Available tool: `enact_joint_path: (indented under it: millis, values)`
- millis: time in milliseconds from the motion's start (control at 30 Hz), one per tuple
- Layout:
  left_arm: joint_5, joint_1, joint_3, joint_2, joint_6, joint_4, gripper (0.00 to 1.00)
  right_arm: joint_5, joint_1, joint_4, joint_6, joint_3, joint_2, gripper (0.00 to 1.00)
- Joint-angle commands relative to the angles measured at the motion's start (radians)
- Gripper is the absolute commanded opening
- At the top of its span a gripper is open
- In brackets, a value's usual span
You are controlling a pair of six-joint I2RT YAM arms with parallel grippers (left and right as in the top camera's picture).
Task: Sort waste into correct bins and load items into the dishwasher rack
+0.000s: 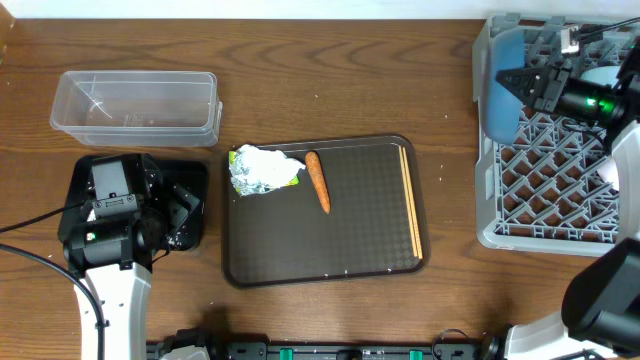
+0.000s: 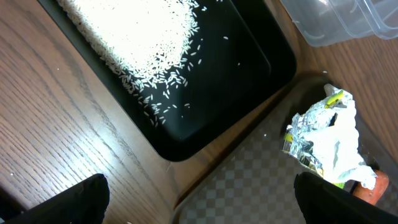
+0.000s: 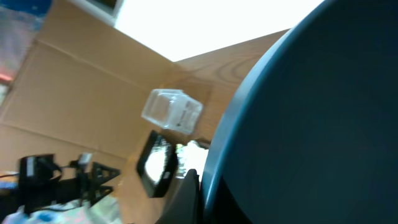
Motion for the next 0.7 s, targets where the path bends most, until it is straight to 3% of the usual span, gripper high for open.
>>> enact_joint_path:
  millis: [0, 200, 400, 667]
  values:
    - [-0.008, 0.004, 0.02, 0.001, -0.005, -0.003, 0.98, -0.109, -0.011, 0.002, -0.014, -0.005, 0.021, 0.01]
    - [-0.008, 0.004, 0.02, 0.001, -0.005, -0.003, 0.98, -0.097, -0.049, -0.014, 0.004, -0.005, 0.022, 0.01]
    - [-0.008, 0.004, 0.02, 0.001, -0.005, -0.003, 0.98, 0.005, -0.094, -0.138, -0.047, -0.009, 0.024, 0.01]
    - [-0.008, 0.004, 0.02, 0.001, -0.005, -0.003, 0.98, 0.006, -0.12, -0.144, -0.05, -0.043, 0.024, 0.01]
